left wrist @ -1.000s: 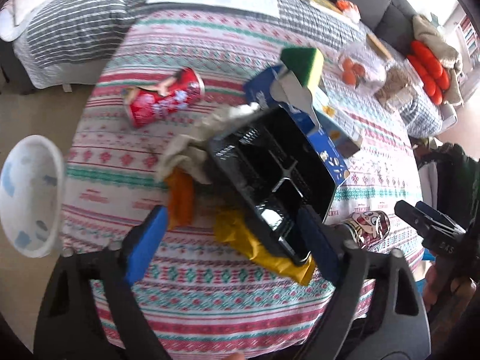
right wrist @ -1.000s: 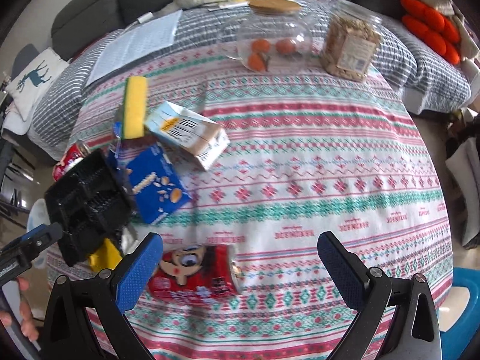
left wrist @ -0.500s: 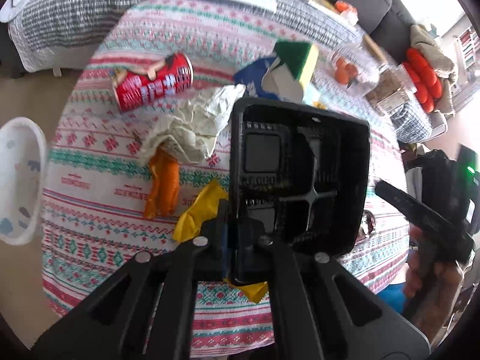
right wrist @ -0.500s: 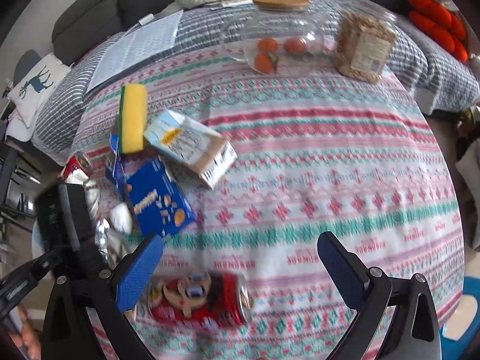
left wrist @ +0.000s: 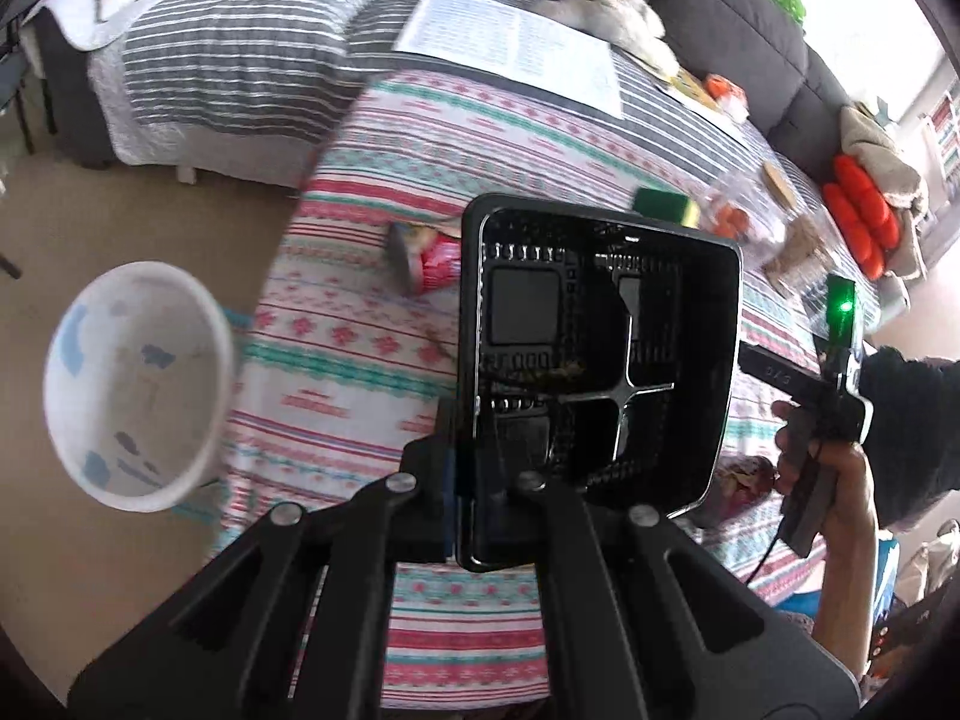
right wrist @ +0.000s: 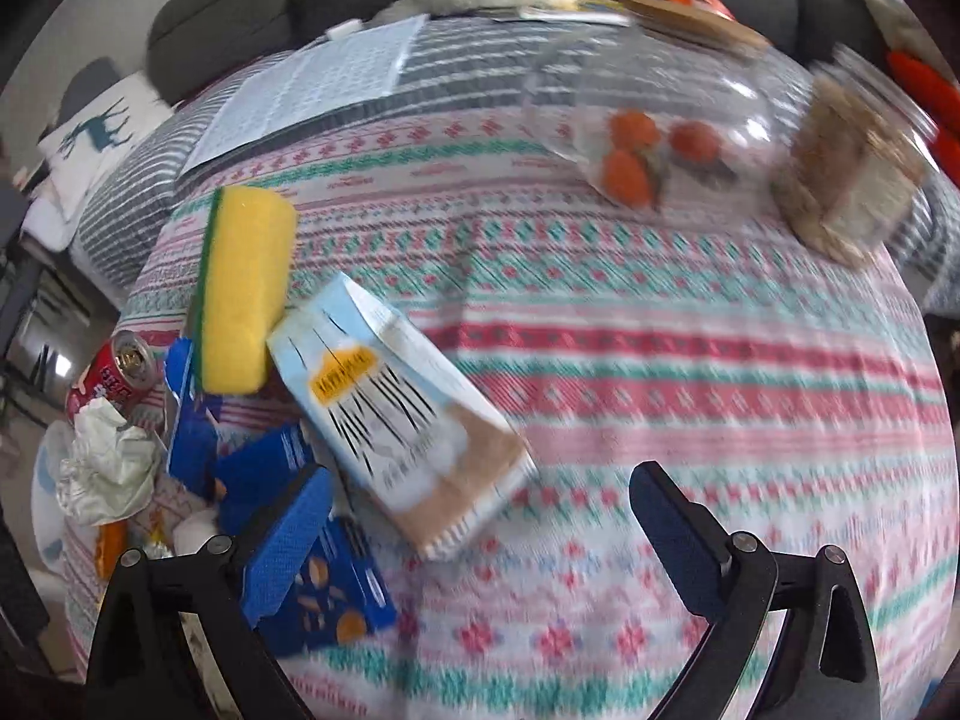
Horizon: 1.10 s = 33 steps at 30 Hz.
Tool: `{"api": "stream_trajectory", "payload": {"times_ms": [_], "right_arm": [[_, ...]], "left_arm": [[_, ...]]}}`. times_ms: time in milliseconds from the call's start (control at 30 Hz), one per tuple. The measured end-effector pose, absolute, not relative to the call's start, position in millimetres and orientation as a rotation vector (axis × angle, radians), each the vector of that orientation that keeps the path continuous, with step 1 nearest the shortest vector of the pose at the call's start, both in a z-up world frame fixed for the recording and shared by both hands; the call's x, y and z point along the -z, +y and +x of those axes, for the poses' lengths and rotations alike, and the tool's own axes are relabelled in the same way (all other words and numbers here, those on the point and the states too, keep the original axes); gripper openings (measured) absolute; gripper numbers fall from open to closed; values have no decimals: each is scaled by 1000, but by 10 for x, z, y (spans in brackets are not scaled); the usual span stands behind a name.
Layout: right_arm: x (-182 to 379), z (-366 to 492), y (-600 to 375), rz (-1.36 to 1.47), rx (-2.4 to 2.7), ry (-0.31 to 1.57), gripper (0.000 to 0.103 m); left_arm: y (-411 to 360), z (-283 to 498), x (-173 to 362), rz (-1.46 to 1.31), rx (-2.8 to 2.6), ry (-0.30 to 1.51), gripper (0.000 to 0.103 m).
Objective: Collect trash
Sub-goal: 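Grasp the black plastic tray with the left tool, then drop the black tray into the bin with left tool while right tool grasps a carton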
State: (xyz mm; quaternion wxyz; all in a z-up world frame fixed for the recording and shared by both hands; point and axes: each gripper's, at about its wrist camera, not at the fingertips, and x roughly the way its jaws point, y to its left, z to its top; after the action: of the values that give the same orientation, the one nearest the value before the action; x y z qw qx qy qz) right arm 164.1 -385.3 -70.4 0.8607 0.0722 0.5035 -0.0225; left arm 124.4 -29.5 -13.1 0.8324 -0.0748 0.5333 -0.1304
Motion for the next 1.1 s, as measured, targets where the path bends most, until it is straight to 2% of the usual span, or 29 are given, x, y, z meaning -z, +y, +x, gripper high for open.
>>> {"api": "stream_trajectory", "payload": {"times_ms": [67, 100, 167, 200, 233, 433, 633, 1100], "right_arm": [[709, 1715, -3826, 131, 20, 1060, 100], [709, 1757, -3793, 109, 6, 1067, 96], [713, 1782, -3702, 63, -12, 1072, 87], [727, 1809, -3667, 49, -19, 1078, 76], [752, 1826, -3643, 45, -30, 1088, 72], [642, 1707, -3621, 23, -12, 1059, 59], [325, 1459, -3634, 7, 30, 1033, 54], [-357, 871, -3292, 114, 14, 922, 52]], "left_arm": [[-198, 1253, 154, -168, 257, 1137, 5], [-151, 1266, 162, -174, 247, 1141, 5], [-77, 1276, 170, -179, 238, 1147, 5], [-50, 1275, 164, -182, 235, 1149, 5], [-29, 1276, 161, -184, 233, 1150, 5], [80, 1262, 129, -208, 220, 1141, 5], [188, 1217, 93, -226, 223, 1132, 5], [692, 958, -17, -273, 191, 1093, 5]]}}
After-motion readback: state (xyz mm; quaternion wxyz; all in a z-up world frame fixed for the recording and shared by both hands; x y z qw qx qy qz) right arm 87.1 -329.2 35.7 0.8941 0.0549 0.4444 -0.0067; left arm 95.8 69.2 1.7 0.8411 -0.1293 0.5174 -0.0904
